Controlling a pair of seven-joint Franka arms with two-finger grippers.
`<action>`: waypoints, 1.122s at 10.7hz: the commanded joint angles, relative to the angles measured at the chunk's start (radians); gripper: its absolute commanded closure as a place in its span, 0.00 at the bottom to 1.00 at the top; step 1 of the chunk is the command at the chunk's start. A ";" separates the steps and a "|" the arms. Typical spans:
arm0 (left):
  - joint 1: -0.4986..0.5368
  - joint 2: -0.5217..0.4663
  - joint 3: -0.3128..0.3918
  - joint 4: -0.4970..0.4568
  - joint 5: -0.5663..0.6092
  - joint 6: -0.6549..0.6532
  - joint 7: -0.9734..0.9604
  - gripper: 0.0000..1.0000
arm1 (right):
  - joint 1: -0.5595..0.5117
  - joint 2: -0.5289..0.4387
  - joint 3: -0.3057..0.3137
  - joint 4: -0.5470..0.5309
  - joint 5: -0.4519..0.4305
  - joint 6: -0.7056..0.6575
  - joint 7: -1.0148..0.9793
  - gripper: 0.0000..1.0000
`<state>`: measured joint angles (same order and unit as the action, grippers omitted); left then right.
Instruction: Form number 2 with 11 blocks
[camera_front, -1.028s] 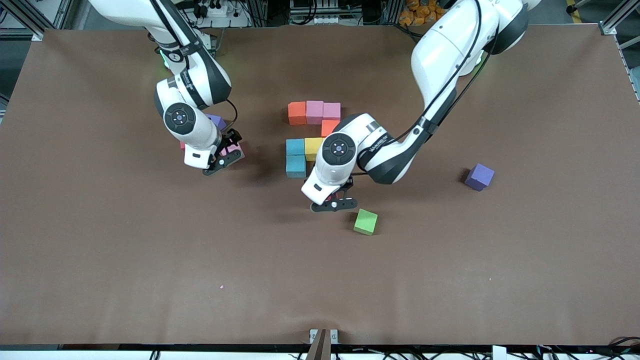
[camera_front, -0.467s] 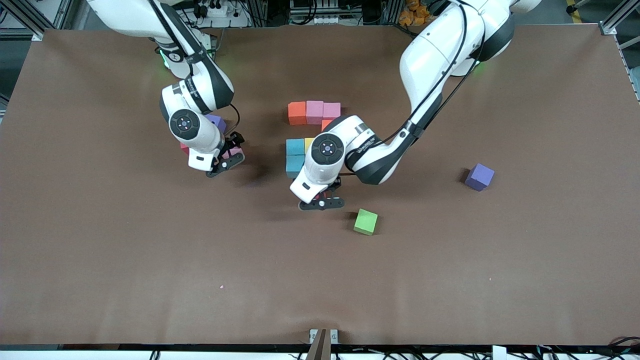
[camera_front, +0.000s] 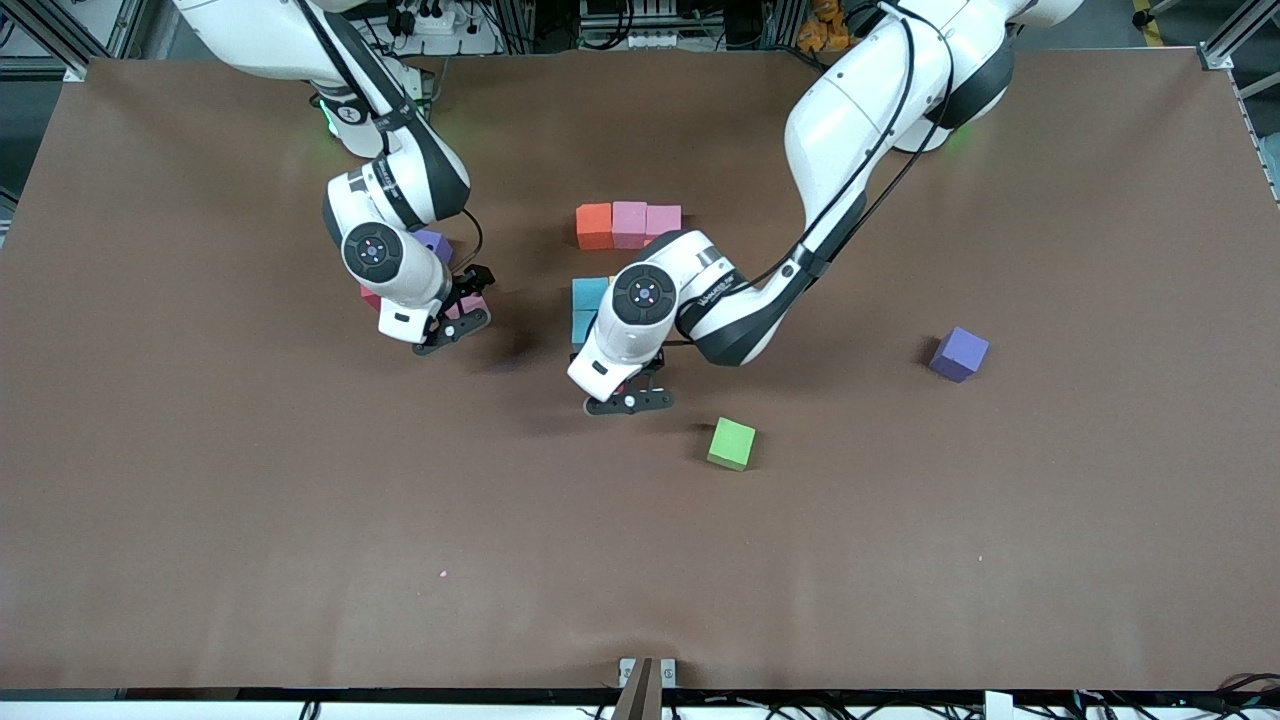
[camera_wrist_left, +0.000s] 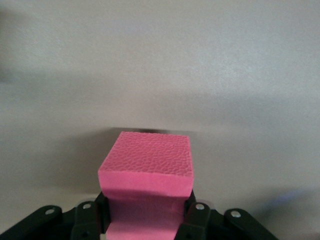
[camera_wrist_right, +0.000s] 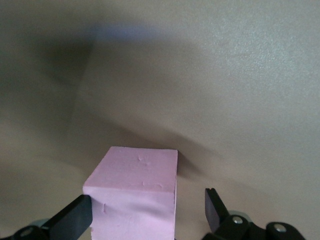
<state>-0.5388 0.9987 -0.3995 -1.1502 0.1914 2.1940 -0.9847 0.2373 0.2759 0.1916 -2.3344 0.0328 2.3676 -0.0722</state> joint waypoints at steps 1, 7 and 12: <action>-0.024 0.024 0.014 0.035 -0.021 0.018 -0.017 0.64 | -0.015 -0.007 0.009 -0.002 0.006 -0.043 0.040 0.00; -0.046 0.031 0.016 0.029 -0.027 0.016 -0.022 0.63 | -0.173 -0.092 0.006 0.001 0.004 -0.252 0.029 0.00; -0.055 0.038 0.016 0.024 -0.029 0.012 -0.023 0.63 | -0.217 -0.121 0.011 0.004 0.022 -0.333 0.040 0.00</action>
<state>-0.5748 1.0251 -0.3988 -1.1497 0.1891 2.2087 -1.0035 0.0640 0.1836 0.1862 -2.3214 0.0354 2.0609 -0.0358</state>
